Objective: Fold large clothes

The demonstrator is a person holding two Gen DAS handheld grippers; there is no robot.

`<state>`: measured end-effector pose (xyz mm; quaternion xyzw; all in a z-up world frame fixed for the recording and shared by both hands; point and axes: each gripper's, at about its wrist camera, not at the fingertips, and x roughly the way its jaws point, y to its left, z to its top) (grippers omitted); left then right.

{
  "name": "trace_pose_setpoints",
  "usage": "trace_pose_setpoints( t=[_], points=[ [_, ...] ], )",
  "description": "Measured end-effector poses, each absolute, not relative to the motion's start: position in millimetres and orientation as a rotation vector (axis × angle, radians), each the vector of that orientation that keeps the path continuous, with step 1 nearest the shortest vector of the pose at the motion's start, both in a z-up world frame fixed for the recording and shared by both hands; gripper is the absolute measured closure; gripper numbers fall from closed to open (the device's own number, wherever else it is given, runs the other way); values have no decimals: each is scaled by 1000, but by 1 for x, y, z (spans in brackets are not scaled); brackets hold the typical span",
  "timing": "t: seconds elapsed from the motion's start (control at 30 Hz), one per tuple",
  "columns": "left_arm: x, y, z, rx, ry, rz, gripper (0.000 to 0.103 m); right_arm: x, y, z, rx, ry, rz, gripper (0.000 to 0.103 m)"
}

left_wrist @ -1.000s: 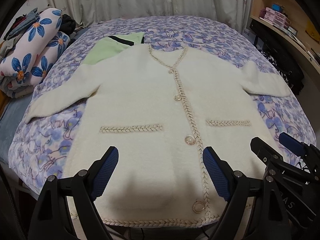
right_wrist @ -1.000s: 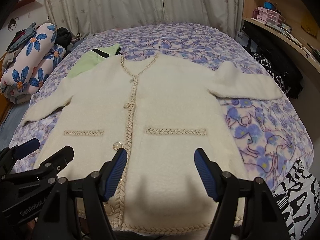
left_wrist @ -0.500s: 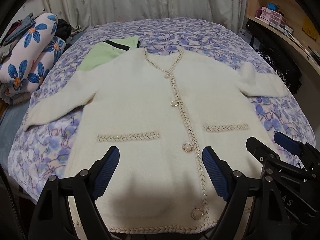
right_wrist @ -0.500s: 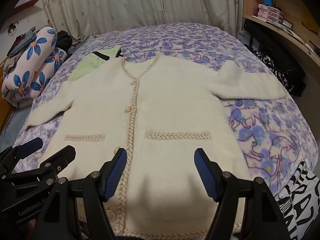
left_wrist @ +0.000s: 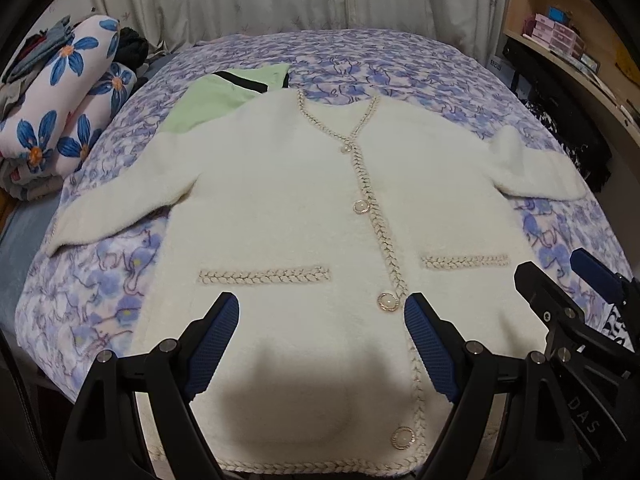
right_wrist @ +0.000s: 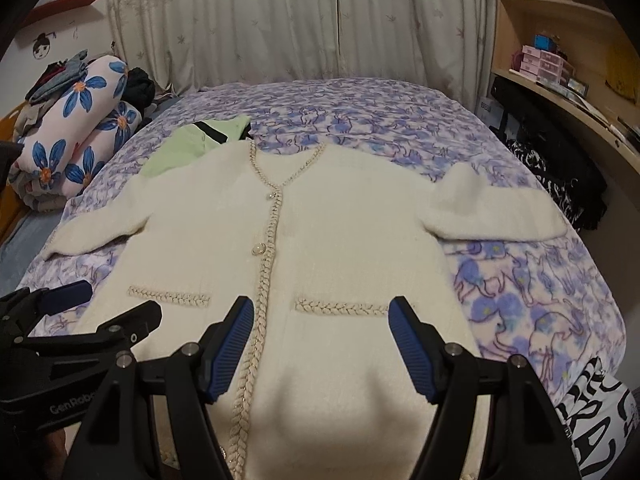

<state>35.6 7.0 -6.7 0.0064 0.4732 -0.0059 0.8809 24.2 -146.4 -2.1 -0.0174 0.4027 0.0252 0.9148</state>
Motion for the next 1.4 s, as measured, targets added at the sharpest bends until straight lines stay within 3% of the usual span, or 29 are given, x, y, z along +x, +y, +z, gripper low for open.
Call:
trace_pose_setpoints(
  t=[0.33,1.0,1.13,1.4],
  points=[
    [44,14,13,-58,919,-97,19,33,-150,12,-4,877,114,30],
    [106,-27,72,92,786,-165,19,84,-194,89,-72,759,106,28],
    [131,-47,75,102,755,-164,19,107,-227,81,-46,742,42,28],
    [201,-89,41,90,761,-197,19,178,-338,13,146,848,-140,28]
  ],
)
